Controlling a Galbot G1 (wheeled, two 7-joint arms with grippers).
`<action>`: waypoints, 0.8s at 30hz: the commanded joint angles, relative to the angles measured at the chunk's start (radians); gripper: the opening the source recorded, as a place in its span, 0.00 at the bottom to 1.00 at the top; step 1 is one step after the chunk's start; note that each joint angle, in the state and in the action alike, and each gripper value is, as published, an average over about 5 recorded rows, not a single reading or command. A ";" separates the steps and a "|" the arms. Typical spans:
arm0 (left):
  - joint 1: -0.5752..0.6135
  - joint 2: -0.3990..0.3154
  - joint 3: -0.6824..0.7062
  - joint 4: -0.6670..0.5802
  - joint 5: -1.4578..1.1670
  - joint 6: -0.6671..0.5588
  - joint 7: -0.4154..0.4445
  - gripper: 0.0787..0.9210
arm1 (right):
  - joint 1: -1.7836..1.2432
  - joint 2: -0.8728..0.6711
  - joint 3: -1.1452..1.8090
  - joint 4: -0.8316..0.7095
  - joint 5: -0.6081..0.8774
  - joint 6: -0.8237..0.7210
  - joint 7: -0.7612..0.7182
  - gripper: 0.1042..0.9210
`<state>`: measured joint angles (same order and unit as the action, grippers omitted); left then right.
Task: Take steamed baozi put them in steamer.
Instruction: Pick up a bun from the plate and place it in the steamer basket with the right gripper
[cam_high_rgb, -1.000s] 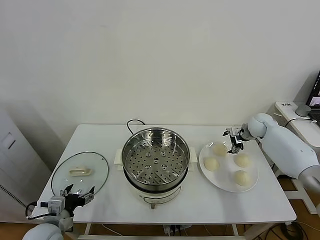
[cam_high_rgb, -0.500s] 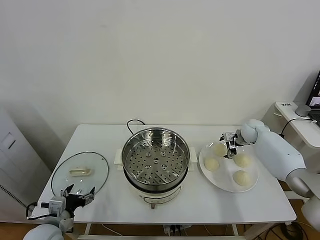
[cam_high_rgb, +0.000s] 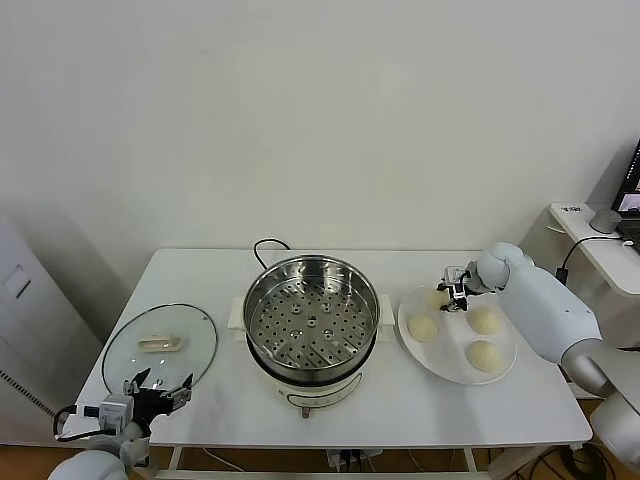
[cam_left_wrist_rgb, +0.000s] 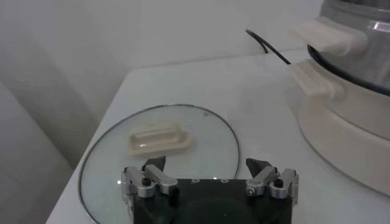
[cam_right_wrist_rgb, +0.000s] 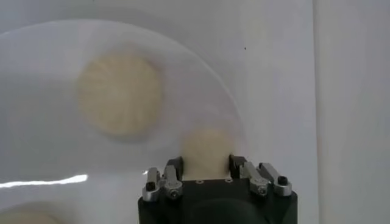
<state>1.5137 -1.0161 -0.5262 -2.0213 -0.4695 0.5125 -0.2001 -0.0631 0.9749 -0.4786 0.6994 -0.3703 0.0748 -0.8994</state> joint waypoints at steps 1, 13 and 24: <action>0.004 -0.001 -0.001 -0.003 0.001 0.001 -0.001 0.88 | 0.006 -0.010 -0.008 0.024 0.015 0.000 0.001 0.45; 0.019 -0.010 -0.001 -0.017 0.006 0.000 -0.002 0.88 | 0.401 -0.208 -0.388 0.429 0.391 0.014 -0.071 0.45; 0.038 -0.012 0.008 -0.033 0.025 -0.002 0.000 0.88 | 0.627 -0.085 -0.521 0.525 0.469 0.310 -0.139 0.46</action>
<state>1.5503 -1.0281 -0.5191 -2.0536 -0.4465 0.5105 -0.2008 0.4210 0.8806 -0.8979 1.1213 0.0106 0.2731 -1.0171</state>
